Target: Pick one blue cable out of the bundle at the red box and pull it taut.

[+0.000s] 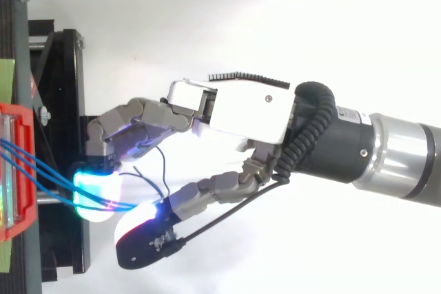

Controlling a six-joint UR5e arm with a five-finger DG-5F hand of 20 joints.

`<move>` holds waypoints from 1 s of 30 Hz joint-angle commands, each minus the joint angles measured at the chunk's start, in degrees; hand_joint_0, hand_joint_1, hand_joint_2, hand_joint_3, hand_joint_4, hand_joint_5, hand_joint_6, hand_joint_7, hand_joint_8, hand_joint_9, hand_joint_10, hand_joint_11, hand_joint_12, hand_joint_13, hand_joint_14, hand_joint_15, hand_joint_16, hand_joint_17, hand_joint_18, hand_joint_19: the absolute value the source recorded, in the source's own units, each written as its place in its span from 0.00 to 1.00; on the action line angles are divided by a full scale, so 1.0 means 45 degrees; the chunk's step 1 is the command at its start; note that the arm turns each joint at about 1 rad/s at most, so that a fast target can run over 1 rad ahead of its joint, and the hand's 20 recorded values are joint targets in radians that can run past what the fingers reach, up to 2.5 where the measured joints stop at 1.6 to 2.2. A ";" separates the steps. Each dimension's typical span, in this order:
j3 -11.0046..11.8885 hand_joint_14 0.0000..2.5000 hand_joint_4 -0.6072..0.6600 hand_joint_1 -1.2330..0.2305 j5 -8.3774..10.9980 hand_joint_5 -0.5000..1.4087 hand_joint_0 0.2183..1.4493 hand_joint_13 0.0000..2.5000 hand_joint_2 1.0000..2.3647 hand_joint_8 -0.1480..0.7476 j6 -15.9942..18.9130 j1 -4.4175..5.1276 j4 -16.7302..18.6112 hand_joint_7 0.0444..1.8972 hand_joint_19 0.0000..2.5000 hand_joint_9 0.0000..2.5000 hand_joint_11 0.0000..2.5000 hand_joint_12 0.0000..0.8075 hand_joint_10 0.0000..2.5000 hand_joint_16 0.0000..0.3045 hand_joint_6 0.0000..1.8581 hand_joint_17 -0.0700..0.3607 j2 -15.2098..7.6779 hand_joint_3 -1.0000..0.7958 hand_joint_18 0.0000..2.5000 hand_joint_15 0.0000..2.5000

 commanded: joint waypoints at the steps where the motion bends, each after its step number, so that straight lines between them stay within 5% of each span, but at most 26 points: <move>1: 0.0307 0.00 0.44 0.17 0.0005 0.13 0.48 0.19 0.00 0.48 0.0446 0.0000 -0.0800 0.50 0.08 0.20 0.23 0.50 0.00 0.18 0.45 0.45 0.0000 0.28 0.27 0.04; 12: 0.0580 0.00 0.60 0.25 0.0005 0.15 0.23 0.20 0.00 0.56 0.0485 0.0020 -0.1288 0.50 0.12 0.24 0.25 0.55 0.01 0.20 0.42 0.49 0.0000 0.28 0.27 0.07; 23: 0.0619 0.00 0.59 0.32 0.0005 0.17 0.29 0.22 0.00 0.58 0.0485 0.0020 -0.1327 0.55 0.13 0.30 0.25 0.52 0.01 0.19 0.41 0.47 0.0000 0.28 0.29 0.07; 30: 0.0639 0.00 0.55 0.29 0.0005 0.17 0.32 0.24 0.01 0.58 0.0485 0.0020 -0.1327 0.58 0.13 0.31 0.25 0.52 0.01 0.19 0.44 0.46 0.0000 0.42 0.30 0.07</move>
